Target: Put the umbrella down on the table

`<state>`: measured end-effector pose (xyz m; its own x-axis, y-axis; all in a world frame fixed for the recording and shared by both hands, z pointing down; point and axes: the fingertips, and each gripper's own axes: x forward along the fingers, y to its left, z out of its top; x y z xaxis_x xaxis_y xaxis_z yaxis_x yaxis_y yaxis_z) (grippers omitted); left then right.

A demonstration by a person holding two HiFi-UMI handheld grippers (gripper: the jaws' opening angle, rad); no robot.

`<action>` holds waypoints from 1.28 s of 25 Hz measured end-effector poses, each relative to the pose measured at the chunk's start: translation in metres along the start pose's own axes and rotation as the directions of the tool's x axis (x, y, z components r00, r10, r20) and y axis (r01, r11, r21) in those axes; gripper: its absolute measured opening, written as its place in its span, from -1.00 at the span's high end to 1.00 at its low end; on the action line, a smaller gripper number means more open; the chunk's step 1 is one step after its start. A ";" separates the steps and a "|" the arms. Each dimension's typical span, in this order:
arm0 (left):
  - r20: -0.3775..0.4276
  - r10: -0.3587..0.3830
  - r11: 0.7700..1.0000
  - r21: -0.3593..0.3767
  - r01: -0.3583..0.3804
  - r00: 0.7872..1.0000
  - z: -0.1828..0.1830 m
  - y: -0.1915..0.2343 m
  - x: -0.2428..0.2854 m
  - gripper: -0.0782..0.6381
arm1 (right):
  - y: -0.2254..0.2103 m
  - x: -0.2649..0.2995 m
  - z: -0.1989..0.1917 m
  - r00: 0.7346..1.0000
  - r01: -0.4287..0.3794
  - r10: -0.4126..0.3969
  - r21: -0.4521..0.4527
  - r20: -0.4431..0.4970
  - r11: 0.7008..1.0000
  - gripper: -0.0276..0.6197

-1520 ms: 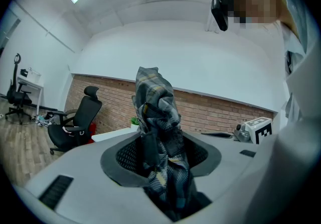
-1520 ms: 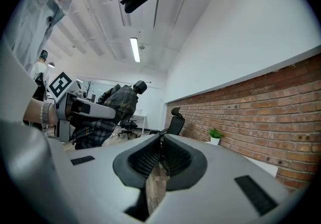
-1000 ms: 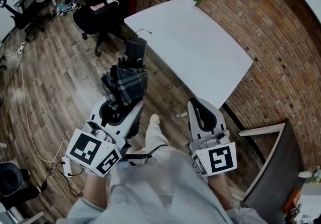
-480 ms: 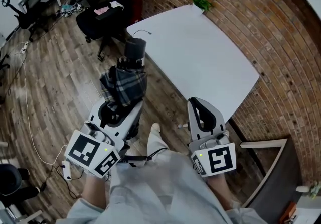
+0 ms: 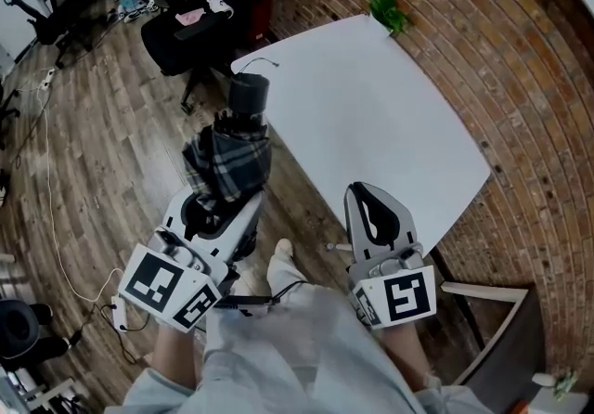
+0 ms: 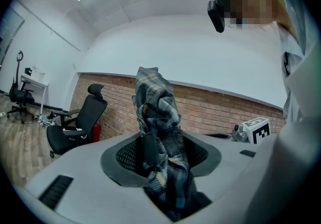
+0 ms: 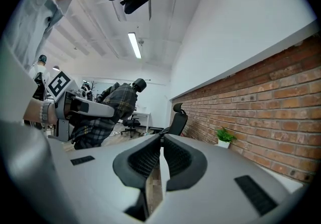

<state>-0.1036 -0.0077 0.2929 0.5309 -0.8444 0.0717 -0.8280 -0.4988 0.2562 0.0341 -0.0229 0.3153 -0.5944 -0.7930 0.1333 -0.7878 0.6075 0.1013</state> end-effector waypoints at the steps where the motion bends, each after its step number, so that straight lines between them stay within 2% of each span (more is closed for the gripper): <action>1: -0.002 0.004 1.000 -0.002 -0.004 1.000 0.001 0.004 0.009 0.18 | -0.007 0.008 -0.001 1.000 -0.003 0.003 0.003 -0.002 1.000 0.76; 11: -0.023 0.035 0.999 -0.006 -0.035 0.999 0.008 0.029 0.098 0.18 | -0.083 0.069 -0.007 0.999 -0.032 0.032 0.026 -0.004 0.999 0.76; 23: -0.017 0.041 0.999 0.009 -0.041 0.999 0.022 0.028 0.131 0.18 | -0.112 0.080 -0.002 0.999 -0.037 0.037 0.027 0.011 0.999 0.76; 32: 0.001 0.007 1.000 0.026 -0.007 1.000 0.035 0.029 0.135 0.19 | -0.116 0.080 0.010 0.999 0.006 -0.007 0.018 0.039 1.000 0.76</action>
<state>-0.0623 -0.1430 0.2768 0.5253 -0.8478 0.0726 -0.8358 -0.4981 0.2308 0.0765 -0.1576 0.3040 -0.5951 -0.7982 0.0936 -0.7940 0.6019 0.0847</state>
